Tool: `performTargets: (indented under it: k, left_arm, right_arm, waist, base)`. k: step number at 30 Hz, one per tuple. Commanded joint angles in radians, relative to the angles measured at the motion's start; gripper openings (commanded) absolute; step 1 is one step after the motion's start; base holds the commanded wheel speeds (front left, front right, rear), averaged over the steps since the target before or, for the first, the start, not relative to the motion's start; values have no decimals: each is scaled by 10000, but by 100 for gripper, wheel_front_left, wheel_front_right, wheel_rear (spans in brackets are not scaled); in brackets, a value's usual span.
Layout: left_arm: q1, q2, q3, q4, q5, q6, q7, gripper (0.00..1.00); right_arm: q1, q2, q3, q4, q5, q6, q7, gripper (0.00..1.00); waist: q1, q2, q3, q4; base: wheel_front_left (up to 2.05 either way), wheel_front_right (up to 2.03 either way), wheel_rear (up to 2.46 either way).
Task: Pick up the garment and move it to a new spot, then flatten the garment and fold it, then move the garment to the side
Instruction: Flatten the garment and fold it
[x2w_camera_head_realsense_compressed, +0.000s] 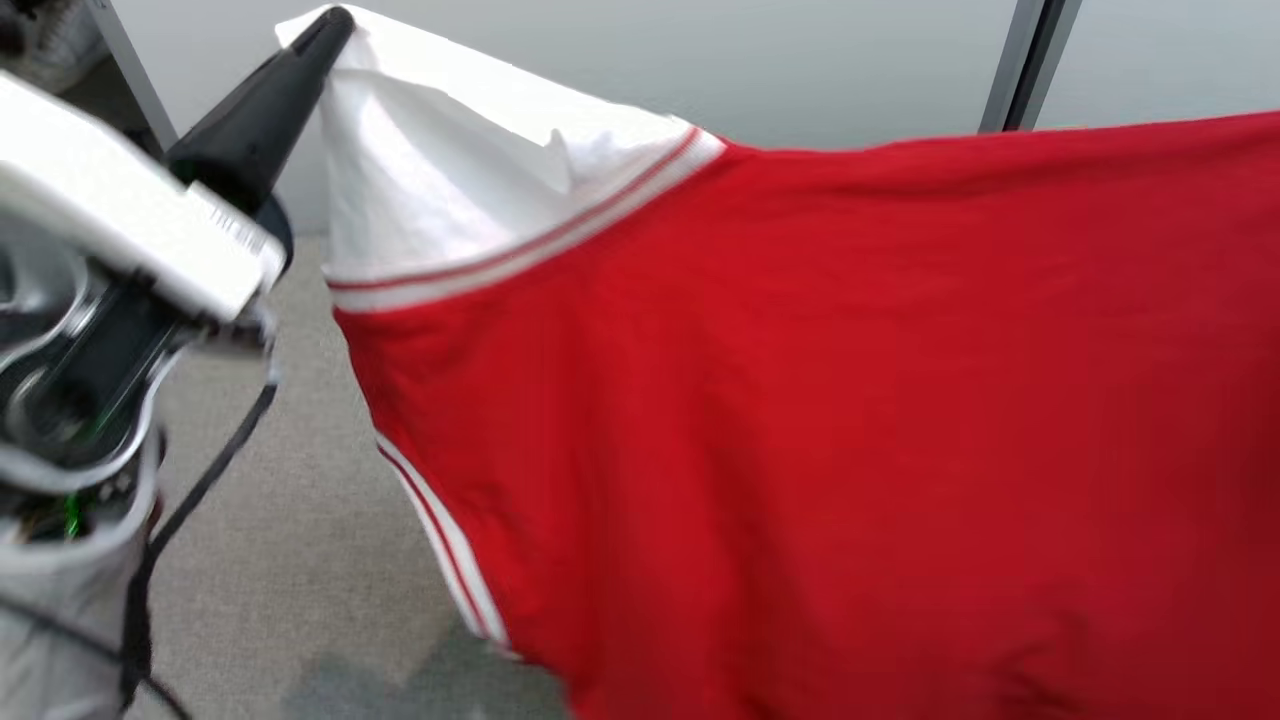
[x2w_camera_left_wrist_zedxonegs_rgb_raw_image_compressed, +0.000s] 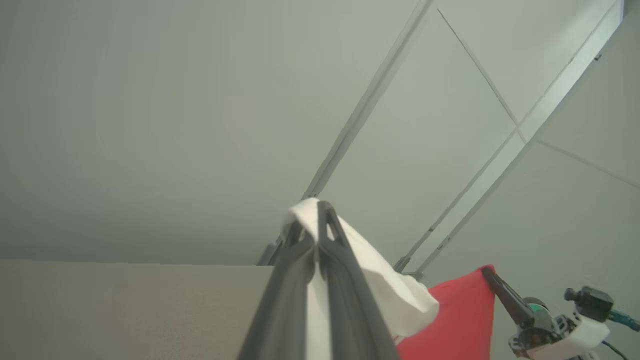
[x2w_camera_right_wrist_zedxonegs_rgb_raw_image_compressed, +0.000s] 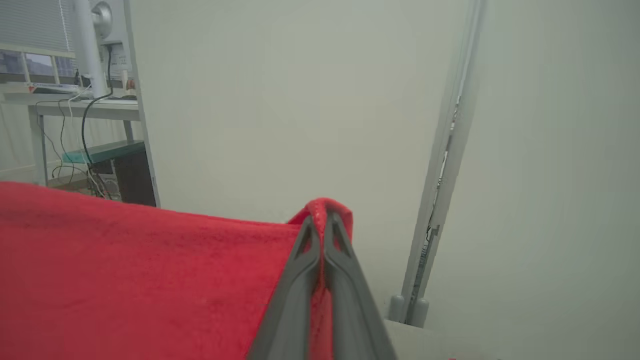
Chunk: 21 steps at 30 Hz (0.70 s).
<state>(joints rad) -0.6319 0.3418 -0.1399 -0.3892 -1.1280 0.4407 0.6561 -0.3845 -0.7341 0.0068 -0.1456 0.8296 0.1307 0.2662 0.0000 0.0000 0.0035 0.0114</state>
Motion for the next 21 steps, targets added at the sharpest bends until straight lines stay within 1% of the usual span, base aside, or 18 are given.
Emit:
performTargets:
  k: [1,2,3,4,5,6,7,9,10,11,13,15,17,19,21]
  left_arm:
    - [-709,341,343,309,317,-211,-248,0]
    - [-1022,371,113,1215,749,-586,-652,0]
    - [-1410,629,-309,2130,1489,-1212,-1153,0]
    - [-1856,920,-836,3115,2392,-1915,-1772,0]
    - [-2287,632,-966,4248,2722,-2121,-2445,0]
    - [-2818,366,-1156,5275,3044,-2413,-3081,0]
    - [-3417,225,-1476,6173,3545,-2843,-3786,0]
    - [-4568,-327,-1761,7796,4118,-3368,-5214,0]
    - [-5060,-561,-1907,8474,4378,-3636,-5909,0]
    - [-5407,-881,-1905,9118,4374,-3846,-6470,0]
    - [-5792,-1376,-1986,10177,4320,-4307,-7204,0]
    - [-5766,-1750,-2100,10967,4181,-4810,-7624,0]
    - [-5482,-2108,-2170,11525,3933,-5203,-7956,0]
    - [-5065,-2358,-2307,11921,3755,-5451,-8352,0]
    - [-4506,-2576,-2471,12147,3475,-5623,-8703,0]
  right_arm:
    - [-608,-229,353,158,-295,0,158,0]
    - [-1289,-30,1083,860,-703,0,297,0]
    - [-2057,310,1841,1654,-1072,0,392,0]
    - [-2887,800,2472,2563,-1341,0,406,0]
    - [-3756,1353,2836,3653,-1645,0,288,0]
    - [-4647,1753,3246,4639,-2173,0,5,0]
    - [-5528,2075,3485,5569,-2744,0,-526,0]
    - [-7151,2511,3150,7326,-4208,0,-2564,0]
    - [-7705,2716,2989,8179,-4866,0,-3361,0]
    - [-8046,2928,2940,8973,-5329,0,-3835,0]
    - [-8439,3280,3214,10304,-5920,0,-4193,0]
    - [-8557,3494,3339,11411,-6144,0,-4382,0]
    - [-8434,3587,3387,12277,-6297,0,-4594,0]
    - [-8207,3512,3142,12985,-6493,0,-4895,0]
    - [-7768,3626,2818,13614,-6578,0,-5051,0]
  waist:
    - [0,0,171,127]
    - [0,0,242,185]
    - [0,0,297,216]
    - [0,0,333,271]
    - [0,0,327,355]
    - [0,0,329,461]
    - [0,0,332,588]
    - [0,0,367,891]
    - [0,0,389,1037]
    - [0,0,400,1150]
    - [0,0,502,1319]
    - [0,0,712,1406]
    - [0,0,1014,1482]
    - [0,0,1362,1542]
    - [0,0,1702,1534]
  base:
    - [0,0,0]
    - [0,0,0]
    - [0,0,0]
    - [0,0,0]
    - [0,0,0]
    - [0,0,0]
    - [0,0,0]
    - [0,0,0]
    - [0,0,0]
    - [0,0,0]
    - [0,0,0]
    - [0,0,0]
    - [0,0,0]
    - [0,0,0]
    - [0,0,0]
